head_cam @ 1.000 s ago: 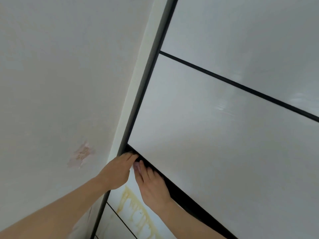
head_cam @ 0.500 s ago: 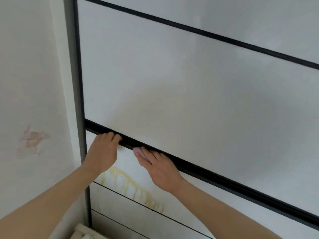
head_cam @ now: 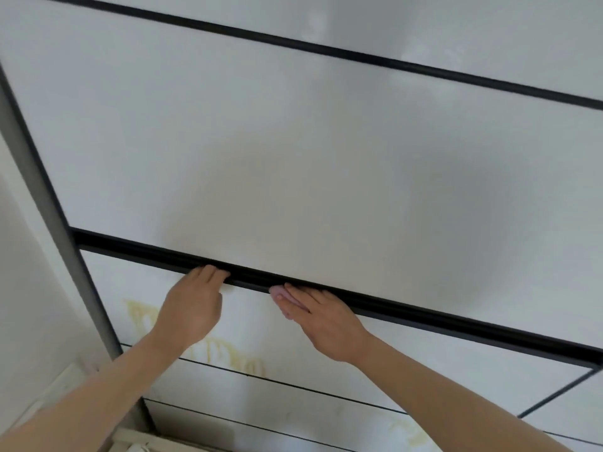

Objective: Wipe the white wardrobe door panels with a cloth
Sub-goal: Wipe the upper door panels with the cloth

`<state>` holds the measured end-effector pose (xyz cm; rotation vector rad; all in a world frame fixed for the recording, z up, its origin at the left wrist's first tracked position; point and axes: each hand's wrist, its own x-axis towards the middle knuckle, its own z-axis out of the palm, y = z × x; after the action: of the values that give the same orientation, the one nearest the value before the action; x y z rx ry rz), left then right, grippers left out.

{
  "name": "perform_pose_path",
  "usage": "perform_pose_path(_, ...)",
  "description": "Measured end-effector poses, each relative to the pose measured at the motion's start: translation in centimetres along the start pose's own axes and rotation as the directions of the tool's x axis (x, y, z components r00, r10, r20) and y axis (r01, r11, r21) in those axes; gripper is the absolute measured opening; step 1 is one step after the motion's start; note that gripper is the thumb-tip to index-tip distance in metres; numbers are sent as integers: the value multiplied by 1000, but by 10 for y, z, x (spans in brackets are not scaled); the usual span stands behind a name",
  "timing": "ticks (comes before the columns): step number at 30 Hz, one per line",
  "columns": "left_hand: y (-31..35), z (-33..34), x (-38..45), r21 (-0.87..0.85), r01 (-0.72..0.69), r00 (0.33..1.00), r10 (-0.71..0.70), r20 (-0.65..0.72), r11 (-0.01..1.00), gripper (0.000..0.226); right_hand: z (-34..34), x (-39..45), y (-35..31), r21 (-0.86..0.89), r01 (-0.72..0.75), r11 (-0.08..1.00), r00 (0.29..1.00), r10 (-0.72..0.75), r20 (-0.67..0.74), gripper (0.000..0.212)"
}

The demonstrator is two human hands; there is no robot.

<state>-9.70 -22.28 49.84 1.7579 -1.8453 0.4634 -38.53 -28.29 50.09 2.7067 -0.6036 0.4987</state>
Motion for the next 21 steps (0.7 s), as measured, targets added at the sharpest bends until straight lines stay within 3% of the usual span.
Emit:
perform_pose_path(3, 94, 19, 6, -49, -152, 984, 156, 88, 987, 45, -2, -11, 8, 49, -4, 999, 999, 2, 39, 60)
perform_pose_path(8, 108, 15, 8, 71, -63, 991, 54, 120, 995, 45, -36, -79, 45, 53, -2, 999, 1000, 1, 29, 55)
perform_pose_path(13, 168, 17, 7, 260, 86, 982, -126, 140, 962, 39, -59, -176, 88, 15, -64, 998, 998, 64, -18, 59)
perform_pose_path(15, 214, 26, 9, 256, -13, 995, -14, 101, 967, 39, -60, -193, 98, 14, -80, 997, 995, 81, -51, 54)
perform_pose_path(17, 281, 34, 11, 183, -129, 984, 103, 144, 975, 36, -59, -203, 103, 0, -86, 996, 995, 86, -54, 52)
perform_pose_path(19, 330, 43, 12, 127, -179, 972, 156, 176, 976, 26, -59, -214, 112, -5, -88, 996, 995, 88, -54, 55)
perform_pose_path(21, 349, 48, 10, 164, -195, 961, 155, 229, 967, 37, -67, -238, 124, 13, -88, 996, 995, 88, -41, 58)
